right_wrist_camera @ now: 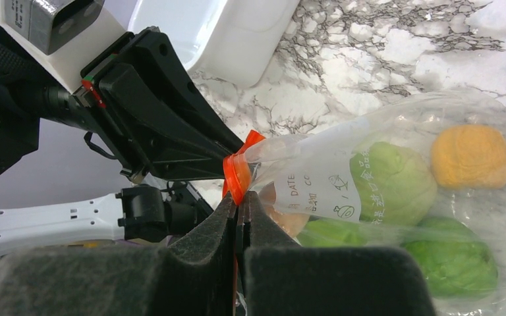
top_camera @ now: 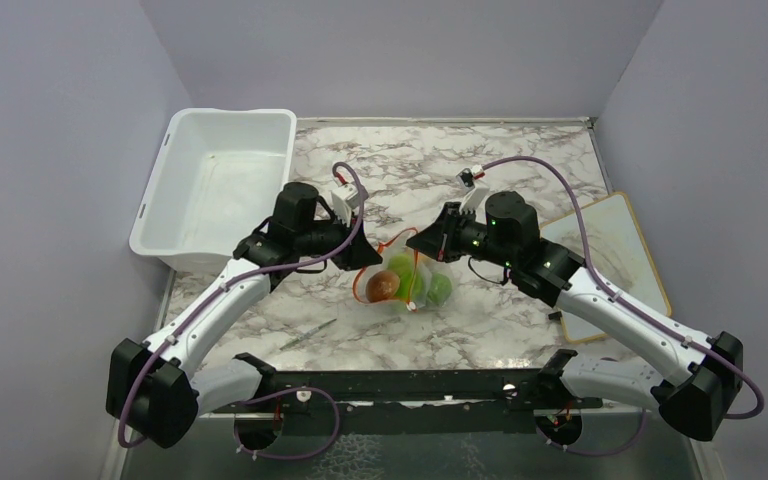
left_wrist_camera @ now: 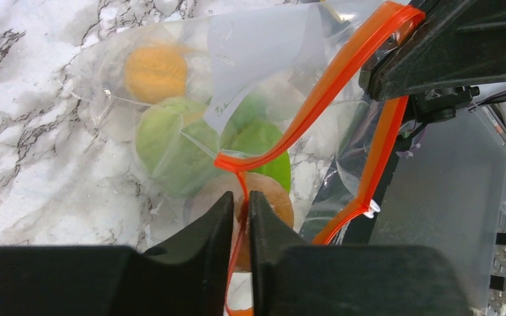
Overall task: Place the food in the zip-top bag and seal the zipper
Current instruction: Zip the zipper food storage bag at the center of the board.
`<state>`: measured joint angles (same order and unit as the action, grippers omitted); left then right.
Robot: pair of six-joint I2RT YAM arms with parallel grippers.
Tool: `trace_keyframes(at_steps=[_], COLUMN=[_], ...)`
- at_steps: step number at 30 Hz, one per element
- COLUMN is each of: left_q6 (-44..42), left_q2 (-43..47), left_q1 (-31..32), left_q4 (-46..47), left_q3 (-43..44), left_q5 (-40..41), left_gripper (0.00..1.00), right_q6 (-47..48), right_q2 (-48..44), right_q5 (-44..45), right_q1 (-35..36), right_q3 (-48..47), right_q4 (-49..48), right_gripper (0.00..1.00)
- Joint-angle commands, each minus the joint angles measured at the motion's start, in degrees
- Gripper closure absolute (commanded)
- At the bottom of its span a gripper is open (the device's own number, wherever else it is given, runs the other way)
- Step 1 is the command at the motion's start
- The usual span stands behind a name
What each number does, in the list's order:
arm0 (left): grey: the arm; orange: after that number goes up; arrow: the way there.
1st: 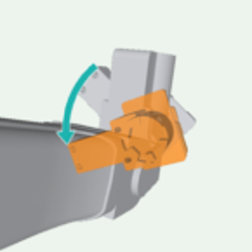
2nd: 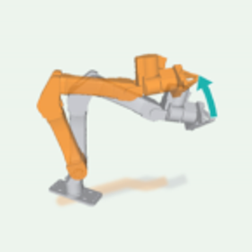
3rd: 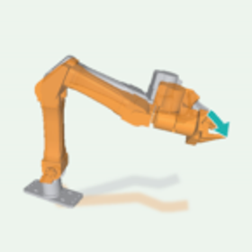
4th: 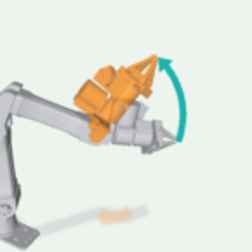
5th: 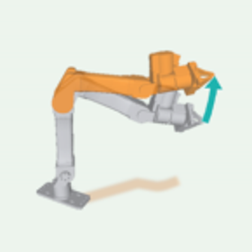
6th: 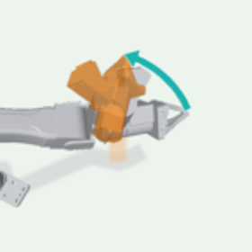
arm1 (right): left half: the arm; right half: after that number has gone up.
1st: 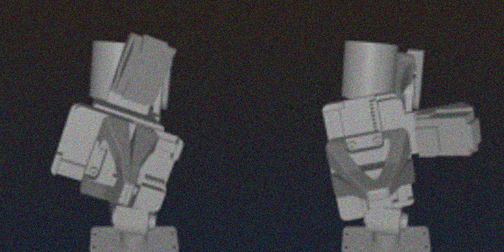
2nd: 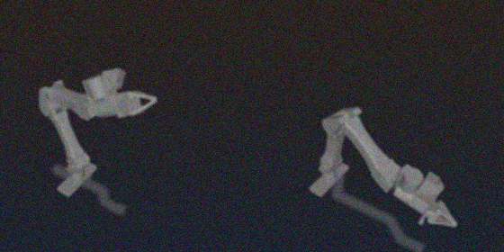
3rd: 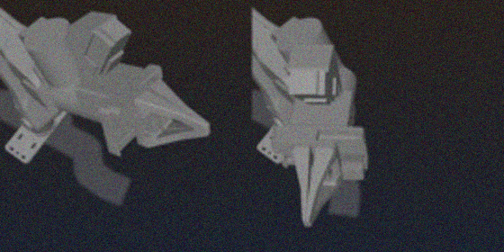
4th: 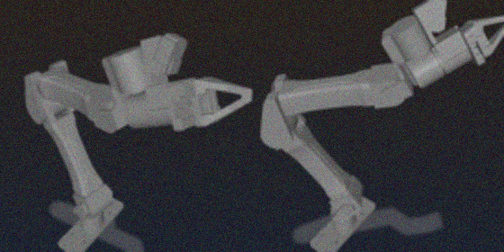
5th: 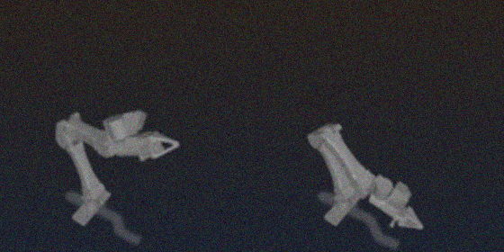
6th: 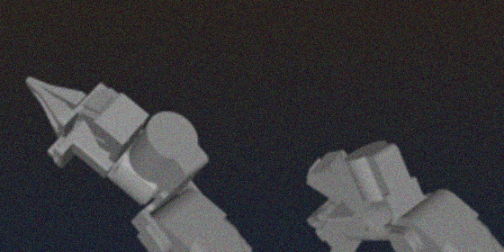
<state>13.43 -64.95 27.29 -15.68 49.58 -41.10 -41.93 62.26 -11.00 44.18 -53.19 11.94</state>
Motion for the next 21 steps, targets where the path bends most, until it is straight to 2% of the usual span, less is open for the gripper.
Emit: trace_keyframes(at_steps=[1,2,3,6,9,11,14,21], left_q6=[1.2,1.3,1.5,3.2,7.1,11.1,17.1,24.4], left_q2=[-0.6,-0.7,-0.7,0.3,1.9,2.7,3.5,4.2], left_q1=[1.5,1.9,2.2,2.6,2.6,2.6,2.7,2.6], left_q4=[2.9,2.9,3.0,3.2,4.5,5.5,8.4,8.4], left_q3=[-0.2,-0.2,-0.1,0.6,1.5,1.8,1.5,2.2], left_q5=[2.2,2.4,2.8,5.1,7.4,9.6,10.6,15.9], left_gripper=[0.92,0.98,1.00,1.00,1.00,1.00,1.00,1.00], right_q6=[-1.0,-1.0,-0.8,1.0,6.8,14.2,22.3,35.6], right_q2=[-0.4,-0.5,-0.6,-1.1,-2.4,-3.8,-7.2,-18.2], right_q5=[-0.3,-0.3,-0.1,0.6,0.4,-0.8,-2.8,-11.2], right_q1=[0.2,0.2,0.2,0.2,0.2,0.2,0.2,0.2], right_q3=[-1.2,-1.1,-1.0,-0.5,0.7,2.5,7.5,16.5], right_q4=[-3.9,-3.9,-3.9,-3.7,-2.9,-2.8,-4.9,-12.7], right_gripper=[0.99,0.99,0.99,0.96,0.81,0.69,0.59,0.54])
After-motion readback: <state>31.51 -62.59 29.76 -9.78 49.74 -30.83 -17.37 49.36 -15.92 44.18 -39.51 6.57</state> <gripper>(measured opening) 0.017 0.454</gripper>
